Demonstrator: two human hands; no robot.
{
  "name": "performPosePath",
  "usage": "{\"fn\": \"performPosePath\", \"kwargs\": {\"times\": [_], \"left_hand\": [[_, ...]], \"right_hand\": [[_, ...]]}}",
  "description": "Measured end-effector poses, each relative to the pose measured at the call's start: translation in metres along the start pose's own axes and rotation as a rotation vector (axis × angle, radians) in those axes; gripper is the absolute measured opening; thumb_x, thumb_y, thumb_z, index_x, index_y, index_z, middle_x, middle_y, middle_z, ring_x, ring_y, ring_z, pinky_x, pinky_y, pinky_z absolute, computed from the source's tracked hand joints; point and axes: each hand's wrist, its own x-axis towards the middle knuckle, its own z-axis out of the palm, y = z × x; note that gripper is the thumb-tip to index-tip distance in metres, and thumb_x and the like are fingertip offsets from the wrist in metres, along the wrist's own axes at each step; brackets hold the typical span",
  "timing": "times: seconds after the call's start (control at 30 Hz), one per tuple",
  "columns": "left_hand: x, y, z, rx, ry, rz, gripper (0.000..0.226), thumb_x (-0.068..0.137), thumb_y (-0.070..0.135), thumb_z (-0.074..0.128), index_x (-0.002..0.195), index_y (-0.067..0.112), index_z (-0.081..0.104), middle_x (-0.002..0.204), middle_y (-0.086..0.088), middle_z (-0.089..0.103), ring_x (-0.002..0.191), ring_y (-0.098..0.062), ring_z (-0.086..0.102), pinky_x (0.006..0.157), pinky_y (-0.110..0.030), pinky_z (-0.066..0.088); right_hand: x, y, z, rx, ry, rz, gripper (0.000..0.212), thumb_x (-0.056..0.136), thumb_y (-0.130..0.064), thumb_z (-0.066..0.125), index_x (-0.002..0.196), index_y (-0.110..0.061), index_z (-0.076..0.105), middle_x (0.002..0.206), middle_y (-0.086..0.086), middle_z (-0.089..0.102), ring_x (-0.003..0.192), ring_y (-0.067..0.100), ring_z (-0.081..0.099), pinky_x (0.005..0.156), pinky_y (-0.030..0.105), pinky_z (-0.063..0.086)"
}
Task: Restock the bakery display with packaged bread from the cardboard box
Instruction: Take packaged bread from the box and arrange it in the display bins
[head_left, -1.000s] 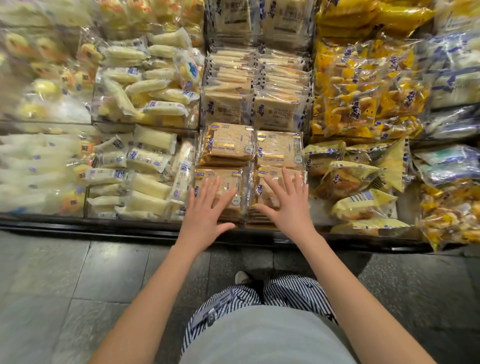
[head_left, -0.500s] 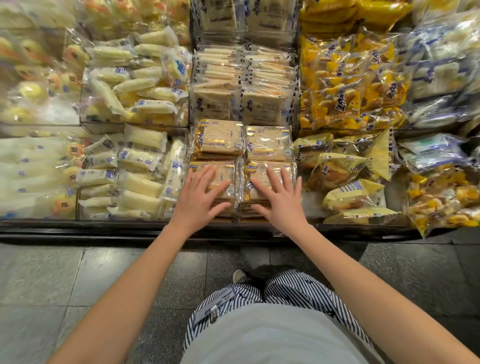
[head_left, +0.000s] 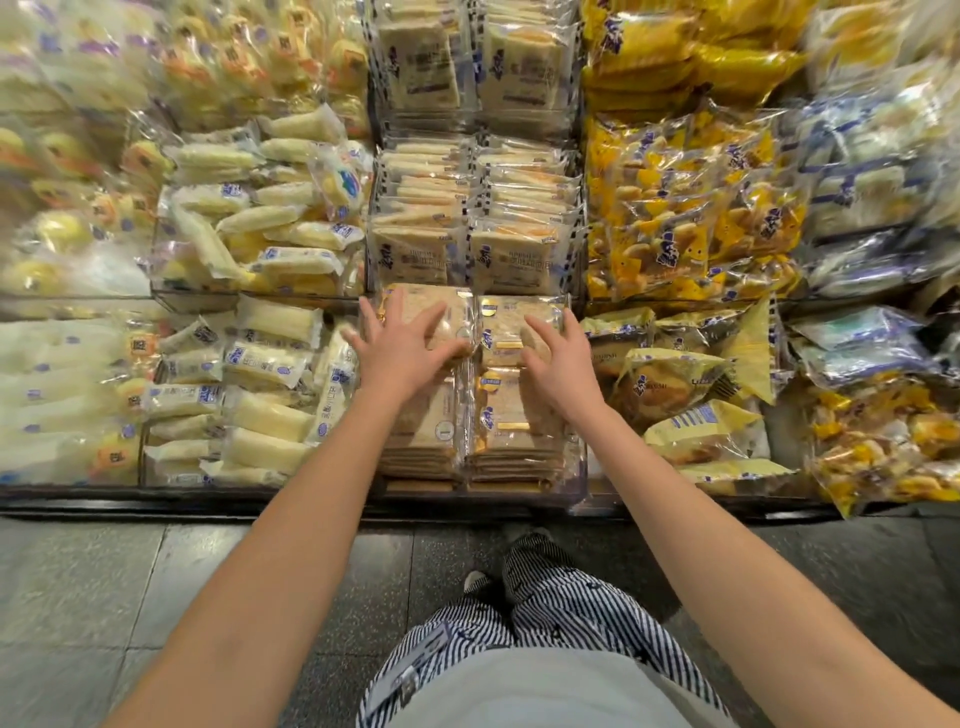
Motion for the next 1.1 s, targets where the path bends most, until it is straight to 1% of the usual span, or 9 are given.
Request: {"fn": "performPosePath", "kwargs": {"times": [0.1,0.2,0.33,0.47,0.57,0.67,0.77,0.93,1.1], "left_hand": [[0.002,-0.013,-0.003,-0.054,-0.061,-0.009,0.081,0.076,0.083,0.049,0.148,0.052,0.030,0.165,0.005,0.002,0.150,-0.040,0.006,0.114,-0.066,0.022],[0.002,-0.025,-0.009,-0.152,-0.001,-0.009,0.077,0.075,0.075,0.061,0.144,0.046,0.043,0.161,0.006,0.015,0.145,-0.030,0.023,0.109,-0.052,0.037],[0.000,-0.038,-0.016,-0.222,-0.019,-0.046,0.070,0.078,0.066,0.067,0.142,0.048,0.044,0.160,0.009,0.013,0.146,-0.024,0.019,0.112,-0.051,0.032],[-0.002,-0.034,-0.011,-0.100,-0.060,-0.007,0.074,0.083,0.070,0.056,0.148,0.052,0.028,0.165,0.009,0.000,0.152,-0.026,-0.003,0.121,-0.054,0.011],[0.000,-0.029,-0.010,-0.041,-0.026,-0.005,0.074,0.083,0.077,0.043,0.150,0.051,0.024,0.165,0.006,-0.002,0.151,-0.025,-0.013,0.119,-0.055,-0.004],[0.009,-0.022,-0.023,-0.098,0.186,0.017,0.067,0.090,0.067,0.042,0.150,0.039,0.032,0.165,-0.003,0.011,0.152,-0.024,-0.005,0.122,-0.054,0.000],[0.032,-0.011,-0.043,-0.082,0.313,0.083,0.064,0.096,0.046,0.054,0.152,0.027,0.031,0.163,-0.007,0.017,0.152,-0.025,0.004,0.123,-0.049,0.008],[0.089,0.012,-0.066,0.134,0.177,0.228,0.082,0.093,0.044,0.059,0.157,0.023,0.012,0.165,-0.001,0.009,0.152,-0.020,0.004,0.124,-0.045,0.004],[0.116,0.020,-0.067,0.220,-0.022,0.330,0.090,0.087,0.046,0.065,0.156,0.030,0.010,0.164,0.007,0.011,0.152,-0.017,0.008,0.123,-0.051,0.004]], "right_hand": [[0.005,0.000,0.005,-0.067,-0.056,-0.005,0.052,0.098,-0.036,0.057,0.147,-0.036,0.040,0.165,0.008,0.000,0.151,0.032,0.002,0.119,0.048,0.016],[0.007,0.003,0.009,-0.121,-0.109,-0.017,0.052,0.098,-0.040,0.055,0.147,-0.038,0.038,0.165,0.007,-0.003,0.151,0.034,0.000,0.119,0.049,0.015],[0.012,-0.002,0.003,-0.166,-0.135,0.001,0.051,0.099,-0.043,0.051,0.148,-0.038,0.036,0.165,0.008,-0.005,0.150,0.038,-0.003,0.120,0.050,0.011],[0.006,-0.013,0.006,-0.239,0.008,-0.137,0.046,0.101,-0.038,0.049,0.146,-0.030,0.043,0.164,0.013,0.001,0.151,0.033,-0.010,0.123,0.046,-0.003],[0.012,-0.019,0.007,-0.077,0.129,-0.218,0.041,0.100,-0.027,0.053,0.141,-0.022,0.051,0.162,0.013,0.015,0.151,0.029,-0.002,0.123,0.048,0.008],[0.035,-0.024,-0.005,-0.023,0.260,-0.299,0.043,0.097,-0.018,0.058,0.140,-0.016,0.052,0.159,0.016,0.024,0.151,0.029,0.007,0.122,0.047,0.016],[0.060,-0.036,-0.022,-0.146,0.249,-0.388,0.057,0.095,-0.018,0.062,0.148,-0.021,0.042,0.162,0.014,0.017,0.151,0.028,0.004,0.122,0.040,0.007],[0.094,-0.050,-0.032,-0.463,0.171,-0.514,0.071,0.093,-0.020,0.064,0.154,-0.023,0.027,0.161,0.019,0.014,0.151,0.035,0.005,0.123,0.047,0.000],[0.109,-0.039,-0.035,-0.700,0.098,-0.499,0.086,0.087,-0.016,0.070,0.156,-0.026,0.019,0.160,0.016,0.022,0.150,0.033,0.011,0.123,0.045,-0.003]]}}
